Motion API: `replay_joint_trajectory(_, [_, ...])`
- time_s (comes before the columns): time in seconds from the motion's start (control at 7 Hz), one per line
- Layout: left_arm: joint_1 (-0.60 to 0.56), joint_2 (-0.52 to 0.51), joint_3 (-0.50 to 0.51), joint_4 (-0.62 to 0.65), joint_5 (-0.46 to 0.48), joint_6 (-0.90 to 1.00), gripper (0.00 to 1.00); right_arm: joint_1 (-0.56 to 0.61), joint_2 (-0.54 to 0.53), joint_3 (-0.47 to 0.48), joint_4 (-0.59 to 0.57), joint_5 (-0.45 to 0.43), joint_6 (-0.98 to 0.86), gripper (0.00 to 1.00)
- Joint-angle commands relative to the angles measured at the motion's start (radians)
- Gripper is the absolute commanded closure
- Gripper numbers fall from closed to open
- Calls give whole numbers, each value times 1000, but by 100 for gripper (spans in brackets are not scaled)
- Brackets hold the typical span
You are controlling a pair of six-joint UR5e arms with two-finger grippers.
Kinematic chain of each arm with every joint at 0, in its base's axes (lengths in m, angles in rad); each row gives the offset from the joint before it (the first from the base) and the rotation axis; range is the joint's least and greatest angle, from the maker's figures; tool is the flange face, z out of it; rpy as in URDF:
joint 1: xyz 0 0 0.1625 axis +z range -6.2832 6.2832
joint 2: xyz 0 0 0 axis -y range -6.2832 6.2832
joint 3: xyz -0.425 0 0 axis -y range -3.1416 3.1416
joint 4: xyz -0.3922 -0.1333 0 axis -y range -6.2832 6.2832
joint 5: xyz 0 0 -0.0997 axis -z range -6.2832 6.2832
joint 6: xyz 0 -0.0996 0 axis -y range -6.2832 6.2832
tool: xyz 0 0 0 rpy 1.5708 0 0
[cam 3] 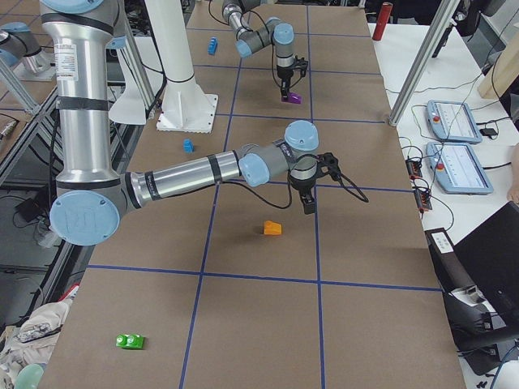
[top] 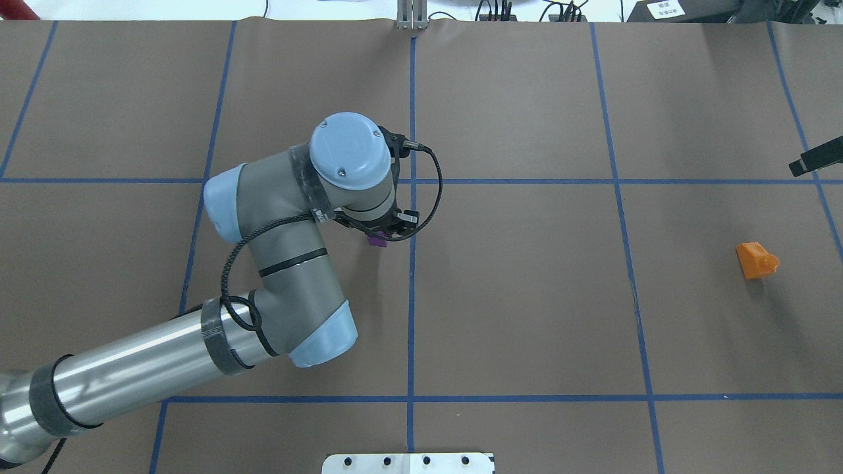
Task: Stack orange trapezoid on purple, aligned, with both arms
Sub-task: 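Carry the purple trapezoid with the left gripper to the table center, then lower the purple trapezoid onto the table with the left gripper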
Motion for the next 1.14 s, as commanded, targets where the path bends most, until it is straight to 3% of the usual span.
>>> replay_joint_trajectory(0.0, [56,-80,107,-3,31,-63,100,0,0,1,0,-1,-1,0])
replay_joint_trajectory(0.29, [68,-106,160,-3,31,-85,100,0,0,1,0,-1,0,0])
replay_joint_trajectory(0.71, [65,-103,160,-1,31,-79,100,0,0,-1,0,1,0,0])
replay_joint_trajectory(1.0, [65,-100,162,-1,31,-77,94,0,0,-2,0,1,0,0])
